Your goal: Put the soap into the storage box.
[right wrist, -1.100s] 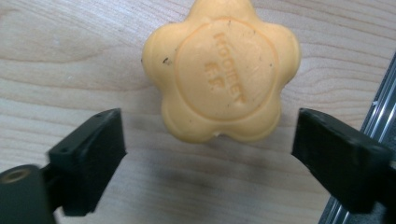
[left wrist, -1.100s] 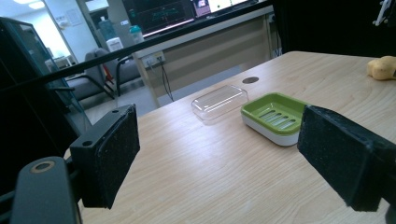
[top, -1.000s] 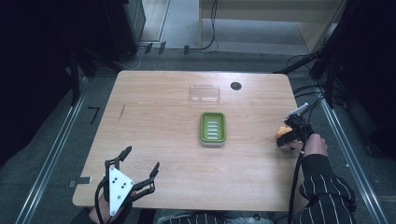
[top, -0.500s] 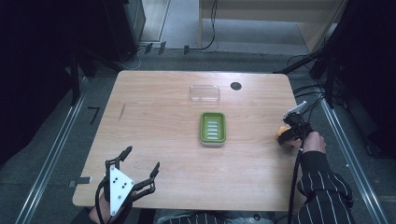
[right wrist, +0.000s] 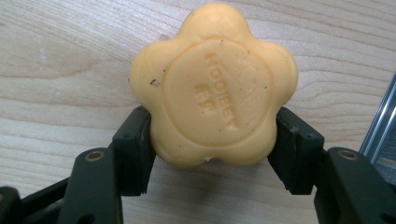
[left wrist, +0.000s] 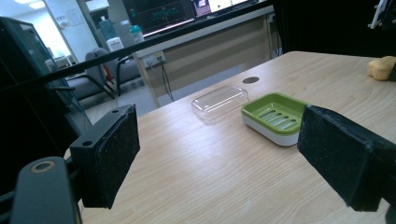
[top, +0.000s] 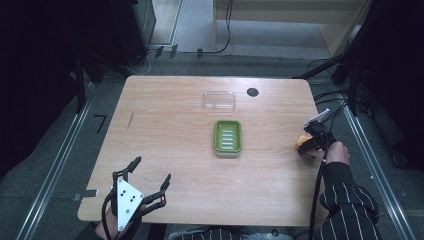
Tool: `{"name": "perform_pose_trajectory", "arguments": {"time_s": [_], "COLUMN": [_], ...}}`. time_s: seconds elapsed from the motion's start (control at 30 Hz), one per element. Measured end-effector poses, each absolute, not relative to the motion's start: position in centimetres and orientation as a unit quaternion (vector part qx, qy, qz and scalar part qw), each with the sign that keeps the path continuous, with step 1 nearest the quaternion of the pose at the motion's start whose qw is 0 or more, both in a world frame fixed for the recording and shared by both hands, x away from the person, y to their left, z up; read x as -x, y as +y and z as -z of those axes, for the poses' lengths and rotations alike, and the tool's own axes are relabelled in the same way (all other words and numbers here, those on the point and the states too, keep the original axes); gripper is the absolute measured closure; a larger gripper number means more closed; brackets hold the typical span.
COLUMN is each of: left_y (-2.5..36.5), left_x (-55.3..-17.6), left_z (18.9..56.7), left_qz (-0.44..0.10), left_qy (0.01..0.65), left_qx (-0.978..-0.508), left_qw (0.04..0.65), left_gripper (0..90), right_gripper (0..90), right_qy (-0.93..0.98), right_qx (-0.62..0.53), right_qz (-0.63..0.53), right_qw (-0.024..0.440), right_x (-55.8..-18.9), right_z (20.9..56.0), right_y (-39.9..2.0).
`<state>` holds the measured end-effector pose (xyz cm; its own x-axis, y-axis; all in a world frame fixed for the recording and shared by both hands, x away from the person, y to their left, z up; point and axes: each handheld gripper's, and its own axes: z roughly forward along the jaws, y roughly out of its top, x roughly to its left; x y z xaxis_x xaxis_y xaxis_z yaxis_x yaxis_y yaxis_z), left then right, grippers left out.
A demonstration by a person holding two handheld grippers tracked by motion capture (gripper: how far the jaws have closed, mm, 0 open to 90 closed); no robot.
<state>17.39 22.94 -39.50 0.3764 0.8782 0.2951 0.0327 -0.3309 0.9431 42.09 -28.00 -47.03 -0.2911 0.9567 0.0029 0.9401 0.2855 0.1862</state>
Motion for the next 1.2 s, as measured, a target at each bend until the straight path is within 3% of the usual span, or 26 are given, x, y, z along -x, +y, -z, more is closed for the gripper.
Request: {"name": "perform_pose_trajectory", "arguments": {"time_s": [1.2], "left_y": [23.2], "left_x": [-17.3], "left_z": [39.5], "left_qz": [-0.449], "left_qy": [0.336], "left_qx": [-0.680], "left_qw": [0.473], "left_gripper": [13.0], "right_gripper": [39.7], "right_qy": [0.839], "right_qx": [-0.530], "right_qz": [-0.103], "right_qw": [0.071], "right_x": [-40.6], "right_z": [45.0], "right_y": [-24.5]}}
